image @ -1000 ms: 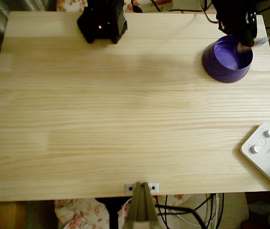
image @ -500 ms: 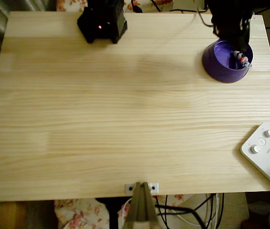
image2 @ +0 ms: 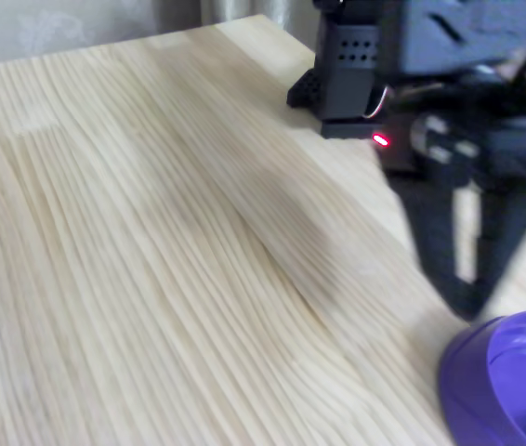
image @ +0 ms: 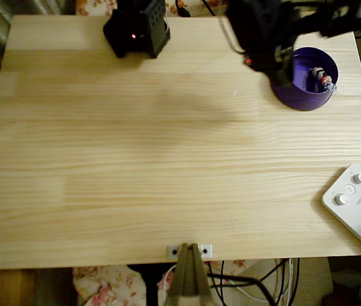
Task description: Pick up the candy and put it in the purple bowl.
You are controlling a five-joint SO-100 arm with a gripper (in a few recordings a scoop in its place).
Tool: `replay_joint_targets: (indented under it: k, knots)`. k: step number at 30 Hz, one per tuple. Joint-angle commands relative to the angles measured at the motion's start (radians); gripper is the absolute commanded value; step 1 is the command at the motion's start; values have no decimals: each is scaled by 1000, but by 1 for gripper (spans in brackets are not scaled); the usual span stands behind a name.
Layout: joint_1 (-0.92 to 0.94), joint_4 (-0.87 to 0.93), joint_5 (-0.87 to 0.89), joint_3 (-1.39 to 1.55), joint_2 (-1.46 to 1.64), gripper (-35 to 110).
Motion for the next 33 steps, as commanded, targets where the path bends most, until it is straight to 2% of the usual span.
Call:
replay_joint_targets:
  k: [1, 12, 22, 28, 33]
  knots:
    - [77, 86, 38, 14, 198, -1]
    - [457, 287, 55, 196, 471, -1]
    - [861, 302, -31, 310, 611, -1]
    - [1035, 285, -63, 402, 701, -1]
    - [1106, 293, -60, 525, 828, -1]
